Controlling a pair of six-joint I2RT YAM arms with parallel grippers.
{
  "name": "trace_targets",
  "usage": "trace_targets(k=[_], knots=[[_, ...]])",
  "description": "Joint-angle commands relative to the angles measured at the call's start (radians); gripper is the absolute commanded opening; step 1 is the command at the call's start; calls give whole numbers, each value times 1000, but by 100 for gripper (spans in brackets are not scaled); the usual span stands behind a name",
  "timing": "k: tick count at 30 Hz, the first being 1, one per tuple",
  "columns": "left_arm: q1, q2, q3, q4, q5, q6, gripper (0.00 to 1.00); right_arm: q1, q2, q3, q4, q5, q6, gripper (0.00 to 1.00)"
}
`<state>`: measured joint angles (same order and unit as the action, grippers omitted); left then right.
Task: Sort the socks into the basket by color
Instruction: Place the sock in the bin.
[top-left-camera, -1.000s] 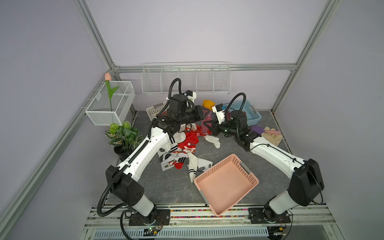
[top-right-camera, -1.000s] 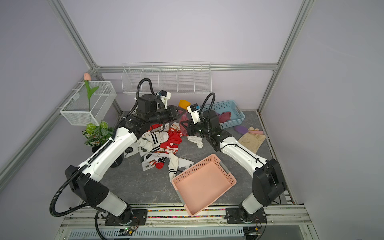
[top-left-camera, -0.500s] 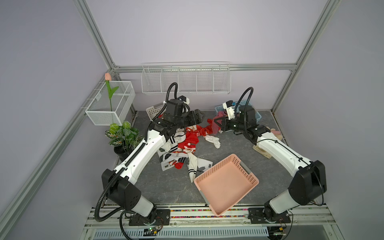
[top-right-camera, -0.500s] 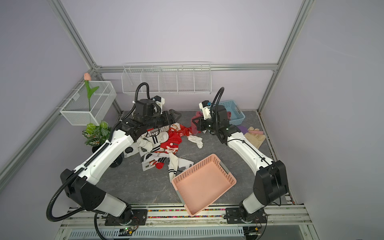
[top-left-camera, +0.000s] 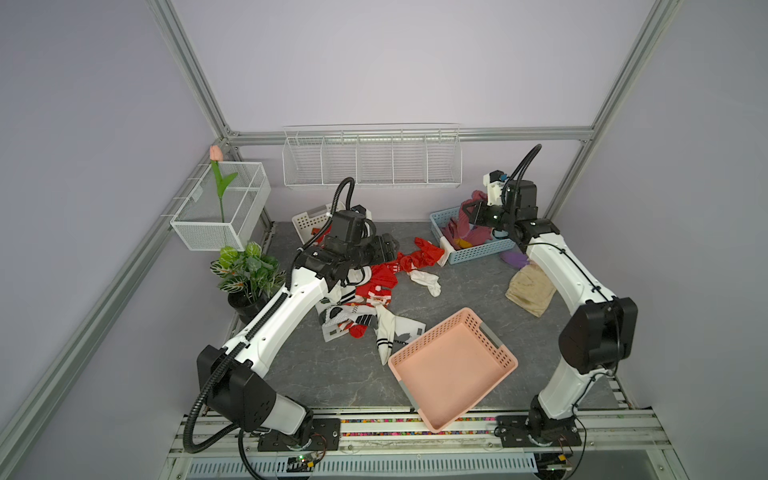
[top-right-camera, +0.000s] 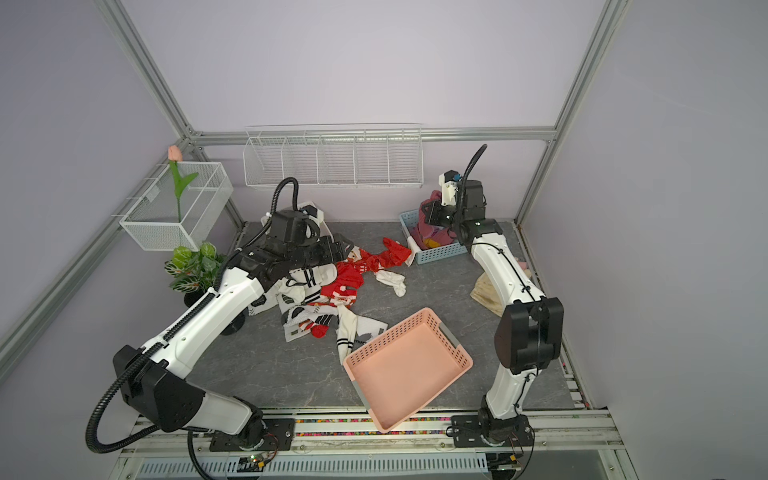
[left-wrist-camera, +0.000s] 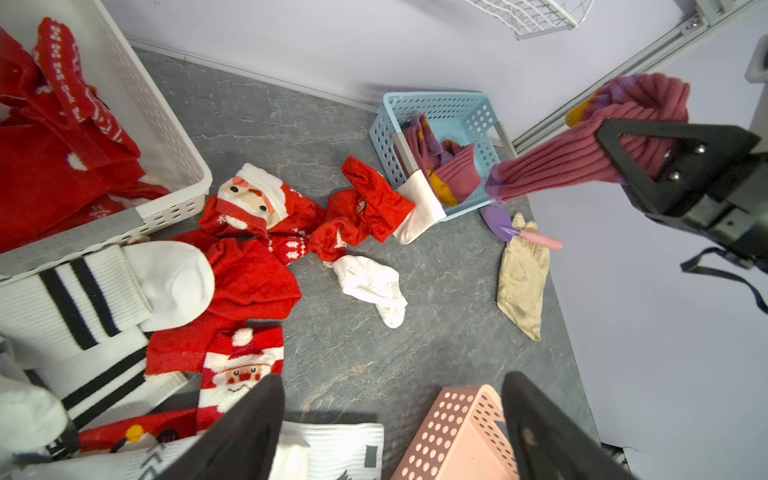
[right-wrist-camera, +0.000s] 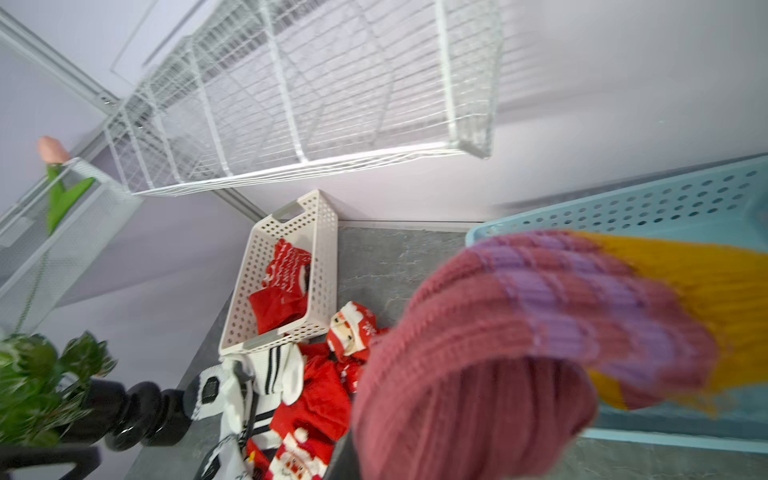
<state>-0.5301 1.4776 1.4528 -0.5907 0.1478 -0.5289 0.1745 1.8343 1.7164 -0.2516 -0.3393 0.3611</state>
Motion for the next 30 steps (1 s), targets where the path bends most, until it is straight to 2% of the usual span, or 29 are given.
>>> trace_targets(k=[1,10,17,22,25,28,30], knots=[[4,-10,-10,-53,-42,30,80,-41,112,98,-31,-4,12,7],[4,18,-8,-77,-68,47,80,-94,466,468,-162,-106,21,7],[3,90,53,-117,-83,73,80,-112,672,709,-322,-119,34,9],[5,141,92,-137,-83,84,80,-120,731,744,-372,-89,45,16],[5,172,114,-150,-80,84,80,-122,741,745,-394,-62,47,23],[6,200,132,-156,-76,83,80,-123,744,748,-415,-34,43,43],[7,218,140,-158,-69,85,81,-123,741,750,-426,-27,36,53]])
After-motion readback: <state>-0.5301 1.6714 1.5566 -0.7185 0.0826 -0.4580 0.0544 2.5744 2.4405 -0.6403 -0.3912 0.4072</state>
